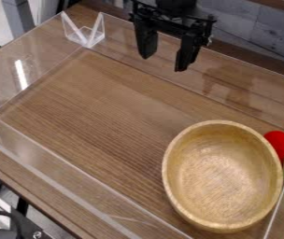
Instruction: Move the red fruit to the left
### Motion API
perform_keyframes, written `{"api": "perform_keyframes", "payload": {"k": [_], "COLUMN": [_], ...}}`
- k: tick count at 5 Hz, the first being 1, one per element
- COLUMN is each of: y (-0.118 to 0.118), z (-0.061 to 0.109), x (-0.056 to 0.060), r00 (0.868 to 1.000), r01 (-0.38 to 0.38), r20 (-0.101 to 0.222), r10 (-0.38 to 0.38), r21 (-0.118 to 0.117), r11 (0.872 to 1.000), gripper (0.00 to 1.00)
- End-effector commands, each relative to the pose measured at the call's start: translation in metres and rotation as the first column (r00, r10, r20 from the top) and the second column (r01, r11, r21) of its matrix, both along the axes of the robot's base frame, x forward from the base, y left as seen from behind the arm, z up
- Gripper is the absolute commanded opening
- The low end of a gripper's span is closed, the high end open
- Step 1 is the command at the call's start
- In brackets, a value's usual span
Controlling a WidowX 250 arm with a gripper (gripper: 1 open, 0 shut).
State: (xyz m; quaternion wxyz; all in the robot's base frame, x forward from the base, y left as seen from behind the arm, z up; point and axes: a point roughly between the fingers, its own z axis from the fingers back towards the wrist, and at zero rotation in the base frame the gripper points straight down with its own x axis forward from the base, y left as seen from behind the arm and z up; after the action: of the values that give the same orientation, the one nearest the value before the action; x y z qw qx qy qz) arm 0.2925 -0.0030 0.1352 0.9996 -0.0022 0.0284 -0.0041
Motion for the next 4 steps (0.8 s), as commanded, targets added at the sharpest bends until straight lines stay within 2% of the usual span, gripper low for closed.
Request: {"api": "perform_keyframes", "payload": {"k": [1,2,3,4], "y": [0.005,-0.011,-0.03,-0.05], "z": [-0.009,-0.016,-0.02,-0.026], "x": [0.003,0.008,0.012,0.013], "r00": [1.0,0.992,0.975,0.952], "r01": [-0.02,-0.124,-0.223,-0.307], "r20": [-0.022,-0.018,-0.024,-0.028], "r10": [0.019,0.124,0.221,0.306], "r21": [-0.008,-0.043,-0.08,-0.107], "r11": [1.0,0.991,0.972,0.946], "gripper": [1.0,1.0,1.0,1.0]}}
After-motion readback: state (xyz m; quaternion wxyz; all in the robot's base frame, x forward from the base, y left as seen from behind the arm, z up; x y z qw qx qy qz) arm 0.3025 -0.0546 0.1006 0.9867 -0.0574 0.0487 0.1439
